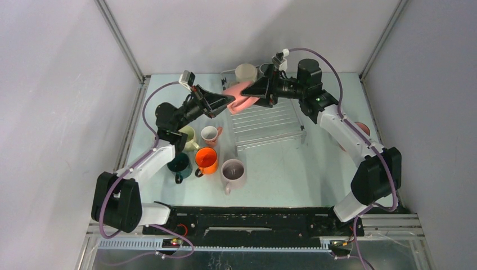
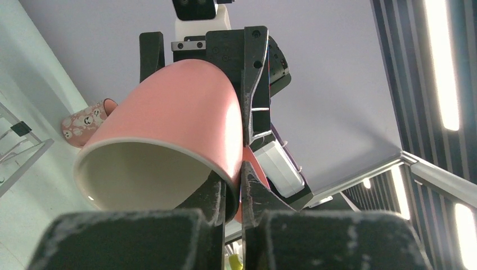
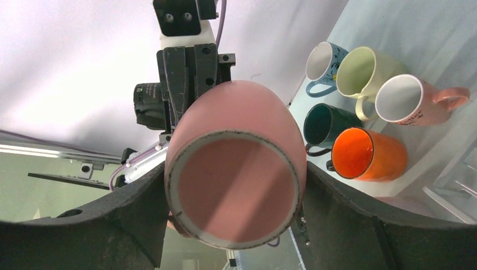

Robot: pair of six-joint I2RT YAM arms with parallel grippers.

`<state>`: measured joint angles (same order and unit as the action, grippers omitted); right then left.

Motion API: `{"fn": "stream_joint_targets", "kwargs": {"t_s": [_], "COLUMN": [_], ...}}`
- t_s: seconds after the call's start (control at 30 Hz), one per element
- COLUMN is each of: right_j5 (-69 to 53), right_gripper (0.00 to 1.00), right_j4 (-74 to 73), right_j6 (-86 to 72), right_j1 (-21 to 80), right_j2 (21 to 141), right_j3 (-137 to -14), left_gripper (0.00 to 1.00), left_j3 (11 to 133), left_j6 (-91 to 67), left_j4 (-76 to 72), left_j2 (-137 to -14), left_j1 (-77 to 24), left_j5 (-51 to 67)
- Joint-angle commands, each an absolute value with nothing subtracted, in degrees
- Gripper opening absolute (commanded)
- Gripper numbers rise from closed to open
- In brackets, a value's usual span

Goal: Unload the cups from the dish rack
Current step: Place the cup at the center of the board.

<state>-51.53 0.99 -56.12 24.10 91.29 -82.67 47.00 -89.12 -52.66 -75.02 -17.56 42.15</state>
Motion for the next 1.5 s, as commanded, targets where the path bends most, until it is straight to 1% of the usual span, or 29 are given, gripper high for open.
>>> {"fn": "stream_joint_targets", "kwargs": {"t_s": [0.0,0.07,0.17,0.27,0.4,0.63,0.93,1.07,1.17,1.3,1.47], "right_j5": [-51.54,-51.23,-50.39,-49.25,-48.14,-46.27,-44.21,-39.34,-35.56,-29.89,-22.01], "right_gripper": [0.48,0.61,0.75,0.86,0.93,0.99,1.0,1.0,1.0,1.0,1.0], "right_j4": [6.22,6.67,6.62,6.0,4.42,2.28,-0.67,-8.55,-15.16,-22.93,-30.52], "right_j6": [-56.94,-57.05,-56.72,-55.93,-54.67,-52.52,-50.23,-46.12,-42.61,-37.49,-32.41], "right_j1": [24.19,24.21,24.13,24.0,23.84,23.1,21.36,19.3,17.22,14.83,13.54], "right_j2": [87.32,87.04,86.64,86.4,86.1,83.83,80.39,77.43,75.25,72.97,71.41], "right_j3": [-81.9,-81.37,-80.84,-80.53,-80.29,-78.62,-76.42,-76.46,-76.43,-76.99,-77.99], "left_gripper": [0.0,0.0,0.0,0.0,0.0,0.0,0.0,0.0,0.0,0.0,0.0], "left_j3": [50.94,50.76,50.66,50.46,50.19,50.18,51.04,54.4,58.93,64.82,71.24], "left_j6": [-88.39,-88.28,-88.31,-88.33,-88.06,-87.49,-83.35,-73.48,-61.35,-46.65,-32.99], "left_j4": [-55.32,-55.29,-55.28,-55.2,-55.11,-55.1,-50.21,-34.99,-17.0,4.21,22.96], "left_j2": [-74.72,-74.56,-74.33,-74.2,-73.7,-73.27,-71.65,-69.16,-66.76,-65.06,-65.97], "left_j1": [-18.02,-18.02,-18.02,-18.02,-18.02,-18.04,-18.08,-18.1,-18.77,-21.17,-27.37], "left_j5": [40.38,39.82,38.85,38.06,37.09,35.07,35.07,36.73,37.27,35.8,30.3]}}
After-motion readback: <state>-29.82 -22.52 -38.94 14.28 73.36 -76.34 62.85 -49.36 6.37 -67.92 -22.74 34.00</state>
